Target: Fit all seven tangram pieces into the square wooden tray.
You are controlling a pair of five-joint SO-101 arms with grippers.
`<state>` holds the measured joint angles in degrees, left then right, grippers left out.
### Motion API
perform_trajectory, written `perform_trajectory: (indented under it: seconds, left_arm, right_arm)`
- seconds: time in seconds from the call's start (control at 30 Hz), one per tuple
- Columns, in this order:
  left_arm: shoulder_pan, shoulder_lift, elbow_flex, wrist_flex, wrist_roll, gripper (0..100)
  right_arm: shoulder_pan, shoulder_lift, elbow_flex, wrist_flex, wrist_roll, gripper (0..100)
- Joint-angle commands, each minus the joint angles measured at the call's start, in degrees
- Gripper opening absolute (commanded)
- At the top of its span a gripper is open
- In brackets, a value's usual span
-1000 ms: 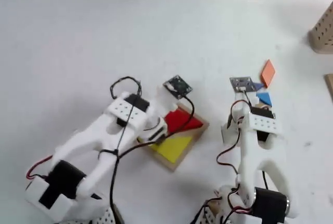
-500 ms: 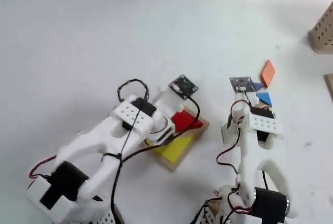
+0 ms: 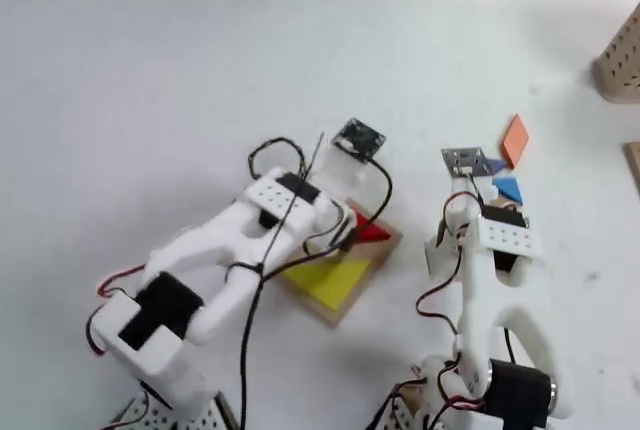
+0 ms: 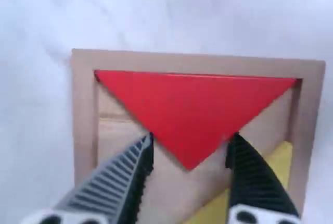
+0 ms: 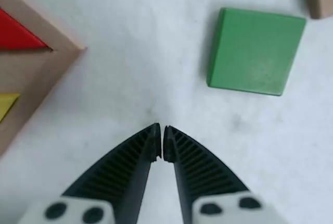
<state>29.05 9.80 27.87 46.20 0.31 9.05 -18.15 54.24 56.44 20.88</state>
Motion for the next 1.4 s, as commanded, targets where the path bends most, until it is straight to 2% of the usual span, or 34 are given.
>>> perform_trajectory:
  seconds: [0.0,0.13,0.43,0.77,0.9,1.1,1.37]
  left_arm:
    - [-1.10,-0.04,-3.87,-0.79,1.58,23]
    - [-1.10,-0.22,-4.48,-0.26,1.58,23]
    - [-0.84,-0.22,-9.58,9.23,1.14,23]
    - [-1.10,-0.22,-9.58,10.20,-2.02,23]
    - [-1.10,-1.27,-9.85,14.15,-2.73,23]
    - [-0.57,-9.54,-1.23,16.53,-10.46,23]
    - [-0.57,-16.84,10.64,10.37,-21.80,24]
  right_arm:
    - [-0.31,-1.63,-0.35,-0.66,0.70,1.8]
    - [-0.31,-1.63,-0.35,-0.66,0.70,1.8]
    - [-0.31,-1.54,-0.44,-0.66,0.70,1.8]
    - [-0.31,-1.54,-0.44,-0.66,0.70,1.8]
    - [-0.31,-1.54,-0.44,-0.66,0.70,1.8]
    - [-0.31,-1.54,-0.44,-0.66,0.70,1.8]
    - [-0.48,-1.54,-0.44,-0.66,0.70,1.8]
